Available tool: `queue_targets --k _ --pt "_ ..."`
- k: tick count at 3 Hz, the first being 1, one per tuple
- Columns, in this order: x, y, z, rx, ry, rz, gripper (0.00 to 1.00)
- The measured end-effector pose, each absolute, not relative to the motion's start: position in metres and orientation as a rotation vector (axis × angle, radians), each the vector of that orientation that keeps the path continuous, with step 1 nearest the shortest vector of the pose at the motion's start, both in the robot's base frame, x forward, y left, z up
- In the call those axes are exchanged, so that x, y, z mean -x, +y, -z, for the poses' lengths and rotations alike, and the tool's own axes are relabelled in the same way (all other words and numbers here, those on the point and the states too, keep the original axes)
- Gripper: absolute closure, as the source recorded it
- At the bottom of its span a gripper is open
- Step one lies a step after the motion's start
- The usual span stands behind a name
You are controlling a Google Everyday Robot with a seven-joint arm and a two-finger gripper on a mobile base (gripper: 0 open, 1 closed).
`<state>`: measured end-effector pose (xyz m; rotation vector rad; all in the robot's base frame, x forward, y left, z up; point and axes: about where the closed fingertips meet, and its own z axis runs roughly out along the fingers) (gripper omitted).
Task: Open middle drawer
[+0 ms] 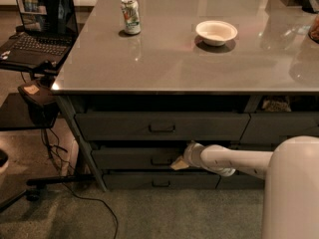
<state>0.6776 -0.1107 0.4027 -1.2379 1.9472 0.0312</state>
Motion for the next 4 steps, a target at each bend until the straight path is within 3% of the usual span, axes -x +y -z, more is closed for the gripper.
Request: queue_targets --k 3,4 --pt "-0.680 -0.111 -0.405 1.238 1.947 -0.031 0.89" --pt "-0.689 -0.112 -0.410 1.238 1.947 -0.031 1.00"
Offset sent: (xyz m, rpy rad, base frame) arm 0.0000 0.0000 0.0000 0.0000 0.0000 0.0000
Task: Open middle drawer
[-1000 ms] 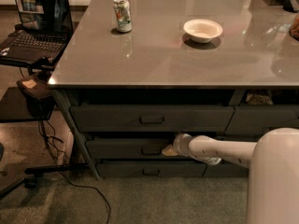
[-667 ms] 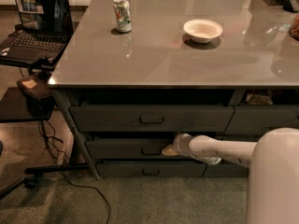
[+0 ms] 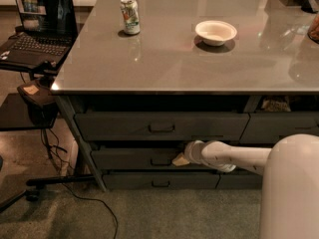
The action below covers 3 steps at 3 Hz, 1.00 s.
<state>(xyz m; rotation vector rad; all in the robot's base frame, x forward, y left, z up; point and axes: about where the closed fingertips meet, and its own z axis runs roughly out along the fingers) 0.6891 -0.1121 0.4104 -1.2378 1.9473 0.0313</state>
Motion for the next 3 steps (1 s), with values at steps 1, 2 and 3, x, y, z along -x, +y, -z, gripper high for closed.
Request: queue_targets --k 1,2,3 --pt "-0.689 -0.112 -0.410 1.238 1.947 -0.031 1.00" --pt "-0.684 -0.116 -0.411 1.235 1.952 -0.033 1.00" --pt "-0.672 -0.119 -0.412 1.227 1.961 -0.033 1.00"
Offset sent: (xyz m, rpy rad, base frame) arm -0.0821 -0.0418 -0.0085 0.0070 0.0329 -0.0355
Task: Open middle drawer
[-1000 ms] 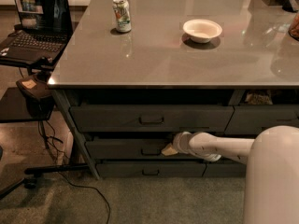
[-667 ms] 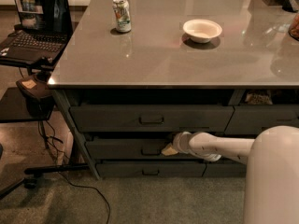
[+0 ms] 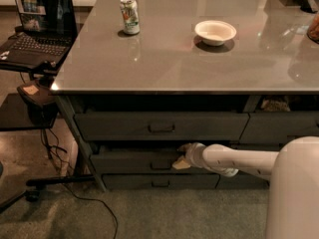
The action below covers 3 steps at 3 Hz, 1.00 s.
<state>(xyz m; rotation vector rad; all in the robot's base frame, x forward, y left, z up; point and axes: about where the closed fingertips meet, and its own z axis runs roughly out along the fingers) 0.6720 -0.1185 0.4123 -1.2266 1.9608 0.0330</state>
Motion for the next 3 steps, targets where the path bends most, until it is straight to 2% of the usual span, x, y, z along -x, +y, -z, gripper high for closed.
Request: queue_targets --k 3 --pt "-0.658 -0.119 -0.413 1.226 1.961 -0.037 1.00"
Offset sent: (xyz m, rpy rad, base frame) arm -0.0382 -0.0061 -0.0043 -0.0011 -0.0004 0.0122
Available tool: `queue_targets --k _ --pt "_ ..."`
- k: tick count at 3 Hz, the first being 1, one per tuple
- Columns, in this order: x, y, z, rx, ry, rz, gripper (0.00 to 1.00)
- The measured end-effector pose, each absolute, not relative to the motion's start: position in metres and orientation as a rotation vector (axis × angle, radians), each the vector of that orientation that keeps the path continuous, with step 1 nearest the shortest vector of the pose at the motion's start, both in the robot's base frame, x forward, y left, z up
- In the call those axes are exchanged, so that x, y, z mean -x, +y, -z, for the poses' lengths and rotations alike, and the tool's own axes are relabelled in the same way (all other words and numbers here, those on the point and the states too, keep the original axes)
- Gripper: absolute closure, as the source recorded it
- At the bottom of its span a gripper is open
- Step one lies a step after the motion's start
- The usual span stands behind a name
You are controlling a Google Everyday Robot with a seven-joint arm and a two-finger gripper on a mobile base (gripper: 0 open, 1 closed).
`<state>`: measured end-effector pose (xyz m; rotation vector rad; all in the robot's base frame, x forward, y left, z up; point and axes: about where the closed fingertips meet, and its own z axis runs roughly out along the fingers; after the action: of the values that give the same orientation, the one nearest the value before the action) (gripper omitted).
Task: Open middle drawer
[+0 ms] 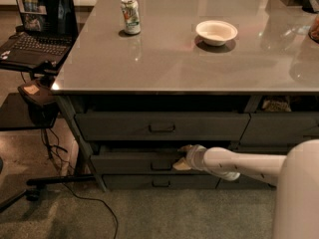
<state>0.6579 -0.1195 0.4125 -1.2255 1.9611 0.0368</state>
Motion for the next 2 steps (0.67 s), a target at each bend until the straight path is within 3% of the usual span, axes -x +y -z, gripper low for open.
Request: queue_targets --k 2 --pt "-0.6372 -0.1203 -0.4140 1.205 1.976 -0.047 1.00"
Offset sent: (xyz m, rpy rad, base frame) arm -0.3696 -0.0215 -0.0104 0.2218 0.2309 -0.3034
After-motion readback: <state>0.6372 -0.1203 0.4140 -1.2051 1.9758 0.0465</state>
